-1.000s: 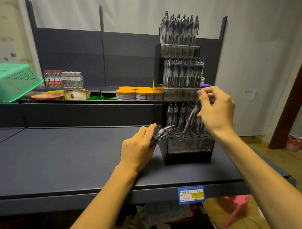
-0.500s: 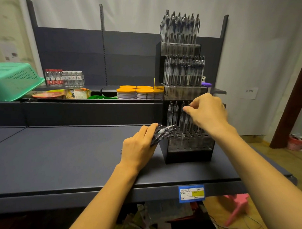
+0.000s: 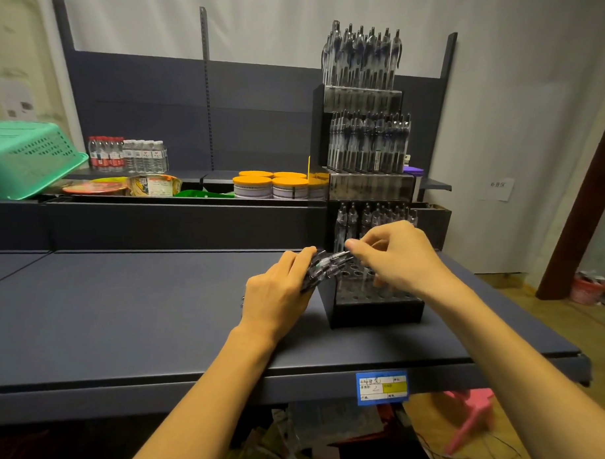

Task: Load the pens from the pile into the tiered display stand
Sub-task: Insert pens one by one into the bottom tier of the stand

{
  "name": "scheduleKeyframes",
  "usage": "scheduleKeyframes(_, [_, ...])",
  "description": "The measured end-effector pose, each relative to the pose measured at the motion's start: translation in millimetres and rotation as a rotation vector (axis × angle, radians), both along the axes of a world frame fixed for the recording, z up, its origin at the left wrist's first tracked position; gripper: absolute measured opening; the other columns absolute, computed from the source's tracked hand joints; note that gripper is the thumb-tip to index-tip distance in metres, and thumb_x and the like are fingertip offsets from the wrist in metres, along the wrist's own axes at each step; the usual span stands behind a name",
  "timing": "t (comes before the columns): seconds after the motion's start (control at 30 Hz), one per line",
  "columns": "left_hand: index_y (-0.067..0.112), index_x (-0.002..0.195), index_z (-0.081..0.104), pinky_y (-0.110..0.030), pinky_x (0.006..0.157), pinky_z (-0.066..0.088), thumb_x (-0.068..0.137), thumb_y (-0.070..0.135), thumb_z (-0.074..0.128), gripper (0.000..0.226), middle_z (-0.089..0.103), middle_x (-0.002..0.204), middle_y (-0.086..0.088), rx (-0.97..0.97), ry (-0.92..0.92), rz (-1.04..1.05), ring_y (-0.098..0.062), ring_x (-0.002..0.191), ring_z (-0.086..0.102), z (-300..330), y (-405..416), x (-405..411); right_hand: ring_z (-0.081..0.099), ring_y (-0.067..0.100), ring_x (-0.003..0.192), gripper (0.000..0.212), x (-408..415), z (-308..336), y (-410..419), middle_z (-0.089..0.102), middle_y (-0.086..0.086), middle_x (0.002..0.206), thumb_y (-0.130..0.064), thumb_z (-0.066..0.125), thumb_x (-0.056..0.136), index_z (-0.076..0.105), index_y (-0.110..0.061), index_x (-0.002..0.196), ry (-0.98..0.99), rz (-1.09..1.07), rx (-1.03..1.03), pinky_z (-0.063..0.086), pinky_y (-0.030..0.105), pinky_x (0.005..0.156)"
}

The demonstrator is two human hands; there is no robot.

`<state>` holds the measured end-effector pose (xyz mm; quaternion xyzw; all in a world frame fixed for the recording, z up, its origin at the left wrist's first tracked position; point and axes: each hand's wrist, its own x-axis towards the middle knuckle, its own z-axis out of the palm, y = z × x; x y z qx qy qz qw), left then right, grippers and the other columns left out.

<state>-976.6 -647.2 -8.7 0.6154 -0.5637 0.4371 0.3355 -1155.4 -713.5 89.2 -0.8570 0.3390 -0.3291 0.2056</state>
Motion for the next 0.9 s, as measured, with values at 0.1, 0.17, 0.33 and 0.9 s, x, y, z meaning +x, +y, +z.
scheduleKeyframes(0.1, [0.010, 0.116, 0.064, -0.021, 0.037, 0.037, 0.086, 0.028, 0.060, 0.035, 0.068, 0.090, -0.003, -0.017, -0.018, -0.022, -0.020, 0.058, 0.063, 0, 1, -1, 0.057, 0.004, 0.058, 0.019, 1, -2, 1, 0.067, -0.003, 0.074, -0.034, 0.063, 0.091, 0.072, -0.018, 0.090, 0.038, 0.031, 0.029, 0.047, 0.022, 0.058])
scheduleKeyframes(0.17, [0.012, 0.116, 0.062, -0.021, 0.037, 0.037, 0.087, 0.032, 0.049, 0.037, 0.067, 0.090, -0.002, -0.019, -0.023, -0.037, -0.020, 0.059, 0.062, 1, 2, -1, 0.059, 0.005, 0.052, 0.015, 1, -4, 1, 0.069, -0.001, 0.072, -0.032, 0.064, 0.091, 0.072, -0.019, 0.087, -0.007, 0.034, 0.048, 0.047, 0.020, 0.055])
scheduleKeyframes(0.33, [0.017, 0.121, 0.051, -0.023, 0.036, 0.039, 0.087, 0.033, 0.048, 0.037, 0.066, 0.090, -0.002, -0.006, -0.004, -0.074, -0.021, 0.059, 0.062, 1, 1, -2, 0.055, 0.006, 0.038, 0.016, -1, -3, 5, 0.065, 0.001, 0.057, -0.024, 0.065, 0.091, 0.072, -0.011, 0.083, -0.207, 0.053, 0.181, 0.039, 0.014, 0.037])
scheduleKeyframes(0.9, [0.015, 0.121, 0.049, -0.026, 0.038, 0.038, 0.076, 0.012, 0.076, 0.052, 0.065, 0.086, -0.009, 0.013, 0.047, 0.018, -0.027, 0.054, 0.059, -1, -3, 0, 0.067, 0.015, 0.052, 0.010, -19, 21, -8, 0.060, -0.005, 0.080, -0.022, 0.046, 0.101, 0.051, -0.014, 0.099, -0.772, -0.121, 0.044, 0.046, 0.024, 0.037])
